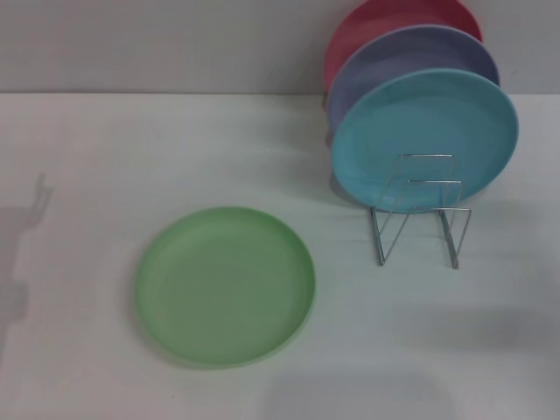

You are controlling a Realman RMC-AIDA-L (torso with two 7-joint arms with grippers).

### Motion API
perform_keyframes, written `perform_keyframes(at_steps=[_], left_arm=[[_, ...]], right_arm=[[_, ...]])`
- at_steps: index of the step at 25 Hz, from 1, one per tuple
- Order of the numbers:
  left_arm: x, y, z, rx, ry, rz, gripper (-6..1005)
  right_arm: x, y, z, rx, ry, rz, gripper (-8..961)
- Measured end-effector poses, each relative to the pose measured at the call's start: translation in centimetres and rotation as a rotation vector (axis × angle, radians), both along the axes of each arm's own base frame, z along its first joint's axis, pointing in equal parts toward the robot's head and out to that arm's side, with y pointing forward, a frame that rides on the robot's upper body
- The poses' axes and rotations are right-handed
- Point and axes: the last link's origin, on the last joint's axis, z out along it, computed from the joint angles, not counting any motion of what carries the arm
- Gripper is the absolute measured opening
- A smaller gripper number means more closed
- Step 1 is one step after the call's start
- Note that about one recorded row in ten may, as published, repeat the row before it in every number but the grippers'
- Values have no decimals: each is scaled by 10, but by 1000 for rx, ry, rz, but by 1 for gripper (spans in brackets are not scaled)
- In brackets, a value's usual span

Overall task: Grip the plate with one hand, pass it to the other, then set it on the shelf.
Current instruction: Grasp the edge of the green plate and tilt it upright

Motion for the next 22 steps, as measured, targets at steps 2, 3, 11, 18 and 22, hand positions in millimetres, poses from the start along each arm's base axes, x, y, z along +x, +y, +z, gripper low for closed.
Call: perform_keyframes(at_steps=[2, 3, 11, 18, 22], left_arm=[[0, 0, 0, 0, 0, -1, 867], [0, 0, 0, 0, 0, -2, 867], [9, 8, -3, -35, -38, -11, 865], [51, 39, 10, -258, -68, 77, 864], [84, 40, 21, -355, -19, 110, 864]], right_arm=[[0, 0, 0, 0, 0, -1, 785], [0, -1, 0, 0, 0, -1, 784], [0, 0, -1, -6, -2, 4, 785], [0, -1, 0, -5, 3, 8, 784], [-1, 0, -1, -6, 6, 11, 785]])
